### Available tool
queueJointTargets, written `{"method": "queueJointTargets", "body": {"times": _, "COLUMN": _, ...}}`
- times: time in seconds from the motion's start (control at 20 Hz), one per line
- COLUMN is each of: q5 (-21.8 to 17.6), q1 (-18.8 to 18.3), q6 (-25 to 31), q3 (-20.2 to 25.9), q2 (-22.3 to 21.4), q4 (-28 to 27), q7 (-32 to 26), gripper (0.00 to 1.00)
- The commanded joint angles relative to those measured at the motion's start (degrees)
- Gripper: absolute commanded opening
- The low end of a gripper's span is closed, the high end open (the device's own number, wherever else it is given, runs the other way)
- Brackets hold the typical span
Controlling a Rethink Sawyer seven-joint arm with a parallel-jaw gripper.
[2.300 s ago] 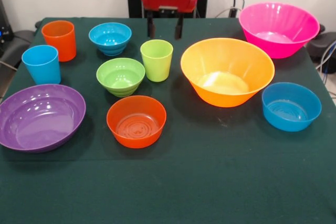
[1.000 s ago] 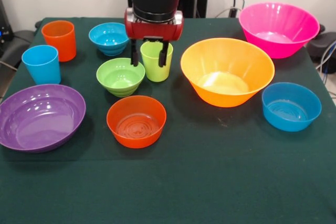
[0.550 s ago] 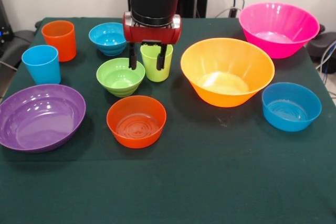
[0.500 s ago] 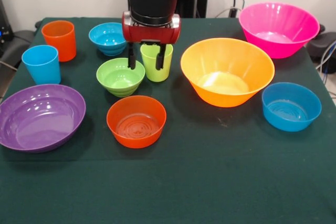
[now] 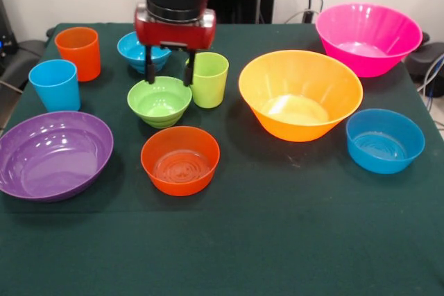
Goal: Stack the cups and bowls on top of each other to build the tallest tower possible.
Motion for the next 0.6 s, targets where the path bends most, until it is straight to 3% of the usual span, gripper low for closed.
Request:
{"method": "queueJointTargets", "body": {"times": 0.05, "q5": -3.0, "q1": -2.3, "q6": 6.8, "q3": 2.1, "q2": 0.7, "q4": -0.7, "q7": -3.4, "gripper": 1.00}}
{"method": "queueJointTargets", "body": {"times": 0.6, "q5": -3.2, "q1": -3.4, "q6": -0.7, "q3": 3.4, "q2": 4.2, "q4": 1.4, "q7": 0.4, "gripper": 1.00}}
